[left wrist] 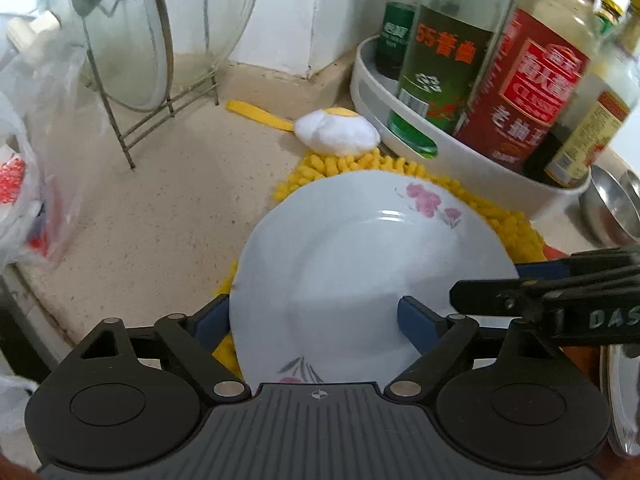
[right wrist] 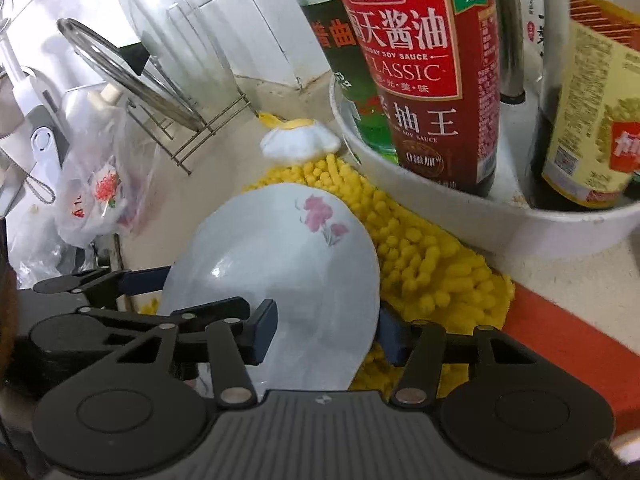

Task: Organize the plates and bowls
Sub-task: 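Lift the pink-flower plate off the yellow mat with both grippers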

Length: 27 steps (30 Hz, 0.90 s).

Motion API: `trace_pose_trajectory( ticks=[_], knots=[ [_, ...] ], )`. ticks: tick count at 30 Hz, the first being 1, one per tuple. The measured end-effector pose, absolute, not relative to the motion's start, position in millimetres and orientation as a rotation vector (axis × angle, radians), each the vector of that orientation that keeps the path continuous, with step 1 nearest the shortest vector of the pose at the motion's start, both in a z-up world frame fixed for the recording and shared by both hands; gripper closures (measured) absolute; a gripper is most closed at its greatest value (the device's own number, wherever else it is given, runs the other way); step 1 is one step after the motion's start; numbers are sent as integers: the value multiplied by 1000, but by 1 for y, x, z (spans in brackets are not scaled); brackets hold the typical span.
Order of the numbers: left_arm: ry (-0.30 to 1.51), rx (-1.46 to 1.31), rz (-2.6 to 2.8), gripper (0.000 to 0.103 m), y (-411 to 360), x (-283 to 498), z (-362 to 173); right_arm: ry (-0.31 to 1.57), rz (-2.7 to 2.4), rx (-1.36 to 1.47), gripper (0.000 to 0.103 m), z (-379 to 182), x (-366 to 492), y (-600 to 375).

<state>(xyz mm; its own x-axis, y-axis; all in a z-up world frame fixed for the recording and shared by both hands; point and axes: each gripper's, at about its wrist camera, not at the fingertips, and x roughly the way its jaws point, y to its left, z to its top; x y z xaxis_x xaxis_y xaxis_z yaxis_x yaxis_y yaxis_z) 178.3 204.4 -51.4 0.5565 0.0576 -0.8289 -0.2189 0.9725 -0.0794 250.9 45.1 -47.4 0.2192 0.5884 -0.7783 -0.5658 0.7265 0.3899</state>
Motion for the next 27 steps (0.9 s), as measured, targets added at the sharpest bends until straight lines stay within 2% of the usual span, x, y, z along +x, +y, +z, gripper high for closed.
trace_pose_trajectory(
  ticks=[11, 27],
  knots=[
    [953, -117, 94, 6, 183, 172, -61, 1144, 752, 100, 53, -54, 240, 14],
    [920, -85, 127, 8, 158, 165, -38, 1099, 736, 217, 53, -41, 228, -14]
  ],
)
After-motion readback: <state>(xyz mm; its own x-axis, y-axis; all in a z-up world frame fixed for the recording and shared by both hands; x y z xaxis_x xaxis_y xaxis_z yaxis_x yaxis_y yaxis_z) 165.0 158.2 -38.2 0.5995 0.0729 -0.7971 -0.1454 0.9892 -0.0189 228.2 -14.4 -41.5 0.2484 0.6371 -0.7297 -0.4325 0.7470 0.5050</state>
